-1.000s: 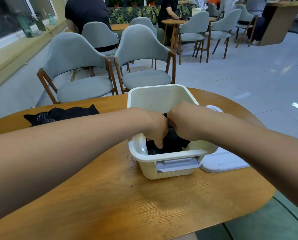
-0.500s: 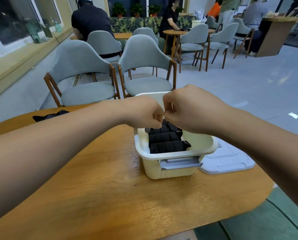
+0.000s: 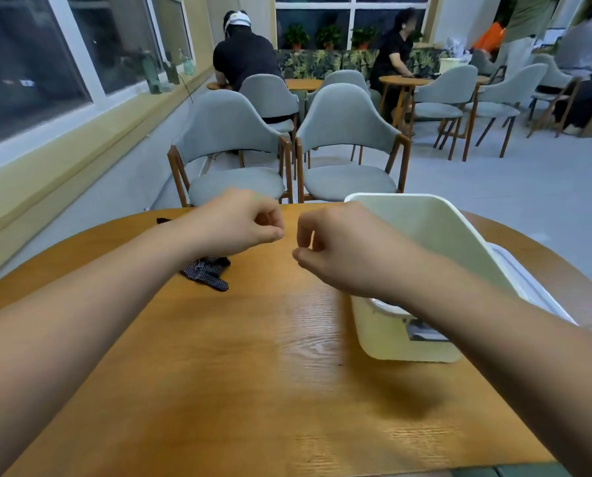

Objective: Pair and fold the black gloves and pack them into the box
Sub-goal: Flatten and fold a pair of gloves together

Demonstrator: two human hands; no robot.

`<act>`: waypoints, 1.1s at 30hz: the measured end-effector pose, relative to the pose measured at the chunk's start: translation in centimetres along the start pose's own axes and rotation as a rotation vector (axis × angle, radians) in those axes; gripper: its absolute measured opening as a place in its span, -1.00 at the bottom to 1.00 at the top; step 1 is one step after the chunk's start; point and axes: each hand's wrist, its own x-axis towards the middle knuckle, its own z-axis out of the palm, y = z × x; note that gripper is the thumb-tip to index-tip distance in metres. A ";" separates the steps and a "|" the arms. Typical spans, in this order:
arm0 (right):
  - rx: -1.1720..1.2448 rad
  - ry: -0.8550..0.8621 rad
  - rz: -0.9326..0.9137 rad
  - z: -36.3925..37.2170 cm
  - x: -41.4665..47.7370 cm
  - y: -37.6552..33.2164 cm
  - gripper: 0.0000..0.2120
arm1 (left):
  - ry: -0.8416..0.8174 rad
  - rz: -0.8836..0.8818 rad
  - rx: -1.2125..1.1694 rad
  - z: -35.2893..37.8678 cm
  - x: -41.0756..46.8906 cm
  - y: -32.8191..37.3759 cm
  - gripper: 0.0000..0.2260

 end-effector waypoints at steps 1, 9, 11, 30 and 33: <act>0.024 -0.016 0.000 1.1 0.3 -0.6 -0.84 | 0.014 -0.038 -0.017 0.2 -0.7 -1.3 -0.96; 0.139 -0.107 0.038 8.8 0.9 -3.3 -0.80 | 0.157 -0.325 -0.184 5.0 -4.1 -11.2 -0.92; 0.138 -0.133 0.050 10.4 1.3 -3.4 -0.78 | 0.214 -0.395 -0.231 6.1 -4.5 -13.6 -0.90; 0.420 0.051 0.072 21.0 4.5 -1.0 -0.92 | 0.701 -0.581 -0.308 9.4 -3.6 -24.2 -0.96; 0.478 0.062 0.082 21.2 4.2 -0.9 -0.95 | 0.633 -0.554 -0.267 9.9 -2.9 -24.5 -0.86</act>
